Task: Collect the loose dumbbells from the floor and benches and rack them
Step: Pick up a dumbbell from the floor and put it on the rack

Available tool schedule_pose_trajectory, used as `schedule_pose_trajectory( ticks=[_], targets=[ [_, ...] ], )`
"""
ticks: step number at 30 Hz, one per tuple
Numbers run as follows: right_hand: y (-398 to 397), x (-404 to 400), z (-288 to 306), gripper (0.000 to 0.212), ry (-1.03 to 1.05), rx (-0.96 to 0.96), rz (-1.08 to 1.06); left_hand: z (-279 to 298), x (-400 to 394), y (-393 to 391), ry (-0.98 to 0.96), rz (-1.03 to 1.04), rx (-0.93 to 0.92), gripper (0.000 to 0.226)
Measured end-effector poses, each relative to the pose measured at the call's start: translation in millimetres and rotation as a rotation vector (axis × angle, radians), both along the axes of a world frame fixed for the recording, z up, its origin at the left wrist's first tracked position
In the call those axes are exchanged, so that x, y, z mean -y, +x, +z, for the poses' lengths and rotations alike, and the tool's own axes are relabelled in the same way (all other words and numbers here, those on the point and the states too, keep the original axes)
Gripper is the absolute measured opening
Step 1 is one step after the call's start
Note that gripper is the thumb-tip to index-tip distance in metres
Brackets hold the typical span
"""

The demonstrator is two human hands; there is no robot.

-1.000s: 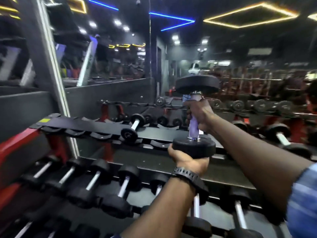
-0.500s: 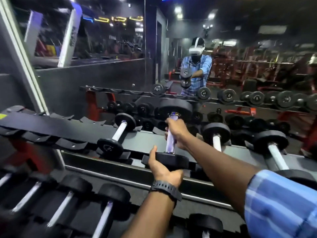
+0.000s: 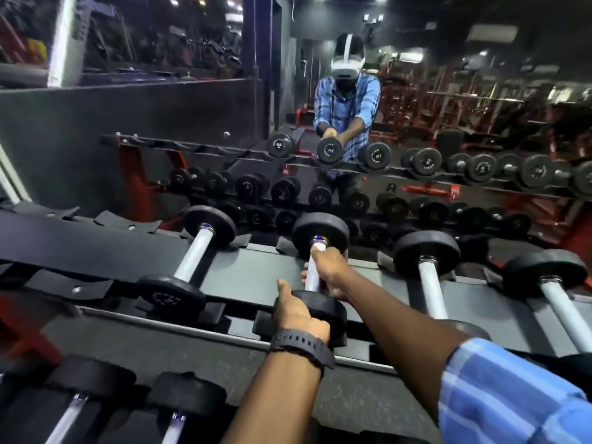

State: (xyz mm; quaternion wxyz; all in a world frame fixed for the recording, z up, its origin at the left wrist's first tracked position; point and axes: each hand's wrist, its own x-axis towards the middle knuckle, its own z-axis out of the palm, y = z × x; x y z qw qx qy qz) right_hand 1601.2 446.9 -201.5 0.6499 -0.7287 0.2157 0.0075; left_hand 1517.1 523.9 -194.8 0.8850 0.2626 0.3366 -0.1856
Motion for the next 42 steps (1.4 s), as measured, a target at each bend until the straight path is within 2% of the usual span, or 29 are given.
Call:
schedule_pose_trajectory(
  ticks=[3, 5, 8, 9, 11, 13, 15, 17, 19, 21, 24, 27, 34, 36, 39, 42],
  targets=[
    [-2.4, 0.7, 5.9, 0.025, -0.032, -0.029, 0.05, 3.6, -11.0, -0.8, -0.053, -0.108, 0.027, 0.058],
    [-8.2, 4.4, 15.8, 0.028, -0.197, -0.071, 0.12, 4.6, -17.1, -3.4, -0.026, -0.099, 0.056, 0.056],
    [-24.8, 18.8, 44.4, 0.009, -0.372, -0.081, 0.255, 25.3, -21.3, -13.2, 0.166, 0.007, 0.11, 0.042],
    [-29.1, 25.9, 56.5, 0.009, -0.396, -0.084, 0.289, 34.7, -24.3, -14.5, 0.261, 0.074, 0.13, 0.039],
    [-40.7, 47.9, 89.4, 0.013, -0.458, 0.002, 0.273, 61.8, -32.0, -17.3, 0.487, 0.199, 0.197, 0.049],
    [-56.4, 75.8, 128.8, 0.017, -0.466, 0.166, 0.177, 98.3, -36.2, -24.1, 0.613, 0.229, 0.465, 0.054],
    [-76.1, 104.1, 170.9, 0.028, -0.448, 0.309, 0.075, 136.2, -35.4, -33.9, 0.67, 0.073, 0.801, 0.035],
    [-102.0, 131.6, 211.0, 0.048, -0.436, 0.425, -0.02, 175.5, -31.8, -48.5, 0.813, -0.112, 1.053, 0.016],
    [-134.0, 153.3, 244.2, 0.059, -0.382, 0.509, -0.097, 210.5, -28.0, -63.1, 0.939, -0.164, 1.196, 0.018],
    [-179.1, 163.1, 270.1, 0.062, -0.312, 0.554, -0.166, 240.5, -24.2, -83.6, 0.983, -0.158, 1.261, 0.023],
    [-247.2, 158.9, 291.6, 0.063, -0.246, 0.599, -0.239, 270.6, -24.5, -116.9, 0.951, -0.179, 1.322, 0.029],
    [-309.4, 136.9, 299.8, 0.053, -0.217, 0.642, -0.299, 282.0, -29.8, -150.7, 0.878, -0.188, 1.351, 0.034],
    [-422.7, 76.1, 295.5, 0.054, -0.296, 0.637, -0.385, 282.8, -45.8, -231.3, 0.767, -0.267, 1.424, 0.038],
    [-453.0, 66.5, 298.7, 0.063, -0.305, 0.64, -0.408, 290.9, -49.8, -260.9, 0.722, -0.265, 1.432, 0.036],
    [-493.4, 62.2, 310.5, 0.078, -0.361, 0.659, -0.472, 305.3, -47.4, -297.2, 0.727, -0.308, 1.47, 0.046],
    [-529.0, 60.8, 320.3, 0.083, -0.394, 0.654, -0.487, 319.3, -38.5, -330.5, 0.63, -0.34, 1.549, 0.041]
  ],
)
